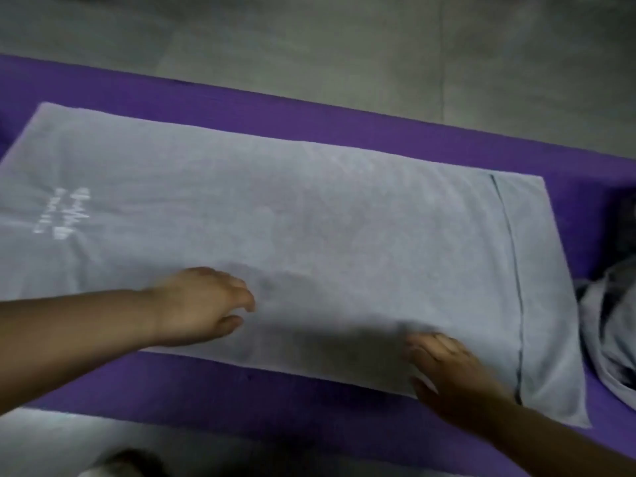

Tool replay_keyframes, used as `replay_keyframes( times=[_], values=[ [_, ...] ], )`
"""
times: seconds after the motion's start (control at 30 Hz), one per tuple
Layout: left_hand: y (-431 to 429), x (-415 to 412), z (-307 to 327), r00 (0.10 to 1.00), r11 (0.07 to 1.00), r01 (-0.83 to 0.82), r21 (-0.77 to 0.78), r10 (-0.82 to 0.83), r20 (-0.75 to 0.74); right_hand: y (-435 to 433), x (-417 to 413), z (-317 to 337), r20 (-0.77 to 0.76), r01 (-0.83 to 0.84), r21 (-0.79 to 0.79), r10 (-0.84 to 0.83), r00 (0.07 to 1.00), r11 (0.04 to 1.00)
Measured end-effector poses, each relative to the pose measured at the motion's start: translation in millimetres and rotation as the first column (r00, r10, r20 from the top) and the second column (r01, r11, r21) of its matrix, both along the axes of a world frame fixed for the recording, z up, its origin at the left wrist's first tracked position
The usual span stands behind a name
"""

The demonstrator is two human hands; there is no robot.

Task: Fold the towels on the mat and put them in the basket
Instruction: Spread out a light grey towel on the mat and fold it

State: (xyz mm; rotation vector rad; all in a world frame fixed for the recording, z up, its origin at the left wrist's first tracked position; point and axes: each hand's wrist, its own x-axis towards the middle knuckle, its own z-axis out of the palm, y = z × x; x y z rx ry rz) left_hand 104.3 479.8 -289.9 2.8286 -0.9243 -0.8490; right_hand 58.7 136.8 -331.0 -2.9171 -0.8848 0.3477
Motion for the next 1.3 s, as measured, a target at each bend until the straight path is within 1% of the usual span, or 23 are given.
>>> replay_keyframes(
  times=[0.03,0.07,0.1,0.17,0.2,0.27,0.33,0.37,0.43,0.53,0.63,0.7,0.73,0.77,0.83,0.9,1.0,1.07,1.13,1.17,1.2,1.23,1.3],
  values=[
    [29,-8,-1,0.989,0.991,-0.099,-0.094,0.108,0.102,16,6,2,-0.011,-0.038,-0.016,0.038,0.999,0.999],
    [57,-16,-3,0.959,0.963,-0.237,-0.131,0.253,0.126,33,15,4,-0.013,-0.077,-0.036,0.077,0.997,0.996],
    [85,-28,-12,0.892,0.899,-0.4,-0.175,0.426,0.151,52,25,7,-0.023,-0.111,-0.064,0.11,0.994,0.992],
    [130,-55,-31,0.651,0.656,-0.719,-0.229,0.751,0.108,98,47,14,-0.038,-0.167,-0.139,0.164,0.986,0.976],
    [147,-67,-37,0.507,0.514,-0.832,-0.208,0.857,0.091,122,56,14,-0.021,-0.203,-0.159,0.203,0.979,0.966],
    [179,-88,-47,0.249,0.265,-0.949,-0.171,0.962,0.111,174,69,15,-0.03,-0.278,-0.193,0.278,0.96,0.941],
    [202,-104,-55,0.044,0.069,-0.984,-0.165,0.988,0.15,224,75,12,-0.148,-0.363,-0.16,0.341,0.928,0.918],
    [210,-110,-57,-0.034,-0.004,-0.983,-0.184,0.986,0.162,243,75,6,-0.226,-0.362,-0.117,0.33,0.916,0.925],
    [219,-117,-62,-0.148,-0.108,-0.968,-0.228,0.975,0.166,270,67,-9,-0.305,-0.29,-0.162,0.232,0.924,0.943],
    [230,-115,-66,-0.265,-0.213,-0.931,-0.297,0.953,0.148,272,56,-30,-0.177,-0.251,-0.224,0.214,0.961,0.942],
    [256,-110,-73,-0.435,-0.366,-0.821,-0.438,0.898,0.065,267,64,-27,-0.255,-0.268,-0.254,0.203,0.945,0.929],
    [278,-104,-72,-0.57,-0.523,-0.685,-0.507,0.818,-0.074,264,64,-30,-0.266,-0.301,-0.268,0.23,0.936,0.915],
    [287,-101,-71,-0.629,-0.605,-0.626,-0.492,0.765,-0.14,264,64,-30,-0.236,-0.297,-0.246,0.241,0.942,0.922],
    [294,-99,-71,-0.656,-0.644,-0.605,-0.468,0.737,-0.166,264,63,-32,-0.21,-0.275,-0.224,0.229,0.951,0.935],
    [304,-97,-75,-0.641,-0.623,-0.655,-0.428,0.758,-0.122,264,61,-35,-0.164,-0.237,-0.194,0.207,0.965,0.952],
    [306,-94,-75,-0.575,-0.566,-0.684,-0.46,0.807,-0.138,263,62,-39,-0.078,-0.239,-0.151,0.229,0.97,0.959],
    [289,-85,-62,-0.506,-0.599,-0.56,-0.573,0.794,-0.336,263,63,-41,-0.028,-0.266,-0.085,0.264,0.964,0.96],
    [259,-77,-42,-0.356,-0.541,-0.544,-0.641,0.841,-0.408,268,62,-39,-0.047,-0.159,0.059,0.161,0.986,0.986],
    [220,-73,-28,-0.135,-0.416,-0.623,-0.662,0.891,-0.433,281,59,-26,-0.199,0.101,0.33,-0.035,0.979,0.939],
    [196,-73,-22,-0.02,-0.366,-0.663,-0.652,0.88,-0.474,289,58,-20,-0.33,0.242,0.411,-0.104,0.938,0.879],
    [174,-74,-20,0.081,-0.324,-0.697,-0.639,0.851,-0.519,297,56,-14,-0.506,0.385,0.415,-0.142,0.85,0.825],
    [153,-76,-20,0.164,-0.264,-0.744,-0.614,0.819,-0.551,307,54,-6,-0.683,0.523,0.377,-0.152,0.714,0.764],
    [117,-81,-21,0.323,-0.1,-0.816,-0.569,0.737,-0.593,319,47,-4,-0.854,0.665,0.32,-0.098,0.51,0.675]
  ],
)
